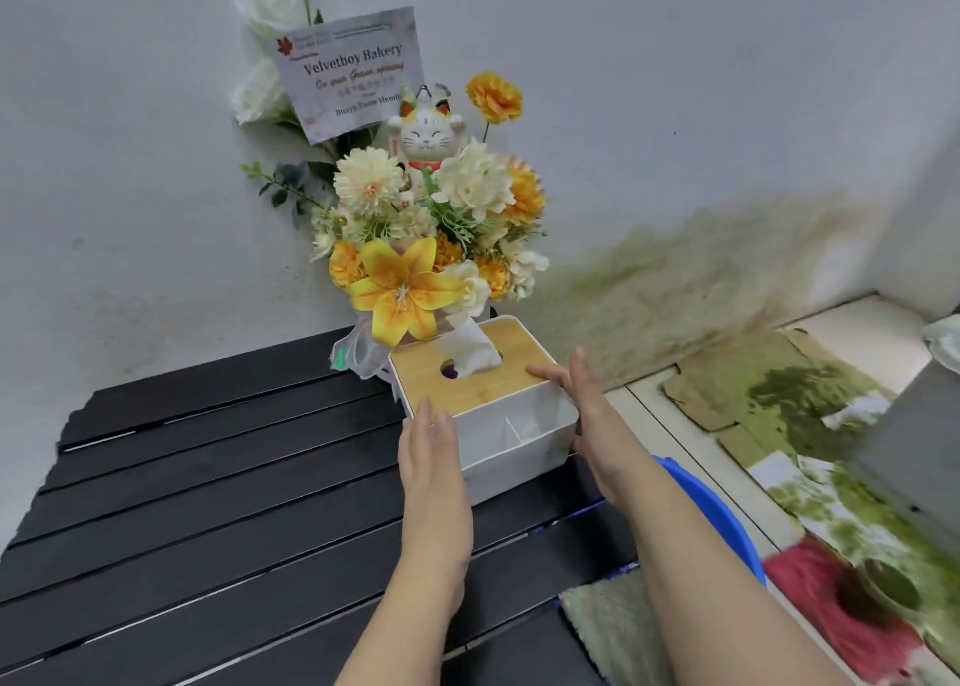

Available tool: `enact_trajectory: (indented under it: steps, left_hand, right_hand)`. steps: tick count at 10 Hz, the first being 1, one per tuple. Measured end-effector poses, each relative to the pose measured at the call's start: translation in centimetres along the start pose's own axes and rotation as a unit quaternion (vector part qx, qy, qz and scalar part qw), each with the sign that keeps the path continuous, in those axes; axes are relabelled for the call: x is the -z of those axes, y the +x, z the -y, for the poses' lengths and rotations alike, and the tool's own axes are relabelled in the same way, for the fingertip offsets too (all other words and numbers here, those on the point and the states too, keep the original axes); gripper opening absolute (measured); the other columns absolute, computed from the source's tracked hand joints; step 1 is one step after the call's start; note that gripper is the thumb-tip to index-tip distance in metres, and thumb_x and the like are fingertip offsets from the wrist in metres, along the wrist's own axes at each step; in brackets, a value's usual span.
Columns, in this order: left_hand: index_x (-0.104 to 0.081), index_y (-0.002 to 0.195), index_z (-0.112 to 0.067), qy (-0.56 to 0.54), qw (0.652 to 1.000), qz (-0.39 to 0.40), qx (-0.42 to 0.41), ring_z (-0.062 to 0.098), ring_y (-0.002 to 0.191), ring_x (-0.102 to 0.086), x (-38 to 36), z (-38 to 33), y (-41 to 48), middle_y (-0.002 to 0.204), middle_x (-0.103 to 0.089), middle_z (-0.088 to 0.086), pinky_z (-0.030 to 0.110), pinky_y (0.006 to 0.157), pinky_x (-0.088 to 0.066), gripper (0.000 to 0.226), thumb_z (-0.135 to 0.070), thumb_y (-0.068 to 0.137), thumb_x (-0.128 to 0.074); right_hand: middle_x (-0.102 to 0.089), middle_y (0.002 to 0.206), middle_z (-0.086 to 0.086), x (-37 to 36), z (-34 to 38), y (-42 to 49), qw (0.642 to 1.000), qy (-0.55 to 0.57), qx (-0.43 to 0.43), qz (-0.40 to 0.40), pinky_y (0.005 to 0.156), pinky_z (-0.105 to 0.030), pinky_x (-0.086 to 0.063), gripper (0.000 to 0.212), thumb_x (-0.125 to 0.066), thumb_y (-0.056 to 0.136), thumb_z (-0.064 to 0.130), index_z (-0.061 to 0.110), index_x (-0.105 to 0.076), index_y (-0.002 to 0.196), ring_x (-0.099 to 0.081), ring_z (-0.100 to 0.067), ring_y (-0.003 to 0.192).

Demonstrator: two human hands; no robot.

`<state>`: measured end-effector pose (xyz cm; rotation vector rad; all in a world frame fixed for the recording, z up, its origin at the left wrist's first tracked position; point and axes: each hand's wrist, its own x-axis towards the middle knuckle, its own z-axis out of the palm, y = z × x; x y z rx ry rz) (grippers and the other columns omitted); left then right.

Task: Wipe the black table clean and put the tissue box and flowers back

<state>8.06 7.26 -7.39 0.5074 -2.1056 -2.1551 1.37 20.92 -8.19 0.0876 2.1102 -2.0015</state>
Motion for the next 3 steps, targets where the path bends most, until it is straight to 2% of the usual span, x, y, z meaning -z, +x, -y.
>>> enact_trajectory:
  steps: [1,3]
  left_hand:
    - [-0.018,0.139,-0.049,0.017,1.000,0.005,-0.012,-0.011,0.125,-0.016,-0.66,0.13,0.17,0.152,-0.008,-0.025,0.022,0.099,-0.013,0.051,-0.058,0.090,-0.024]
    - [-0.014,0.142,-0.046,0.033,0.999,0.022,-0.016,-0.012,0.126,-0.011,-0.57,-0.22,0.52,0.154,-0.004,-0.024,0.021,0.099,-0.011,0.052,-0.056,0.092,-0.024]
  right_hand:
    - [-0.043,0.137,0.006,0.37,-0.08,0.78,1.000,0.004,-0.001,-0.009,0.112,-0.052,-0.020,0.073,-0.018,0.064,0.091,0.051,-0.063,0.105,-0.036,-0.019,0.128]
    - [-0.040,0.141,0.008,0.70,0.05,1.25,1.000,-0.001,-0.008,-0.018,0.112,-0.051,-0.019,0.078,-0.020,0.061,0.094,0.049,-0.062,0.110,-0.032,-0.018,0.131]
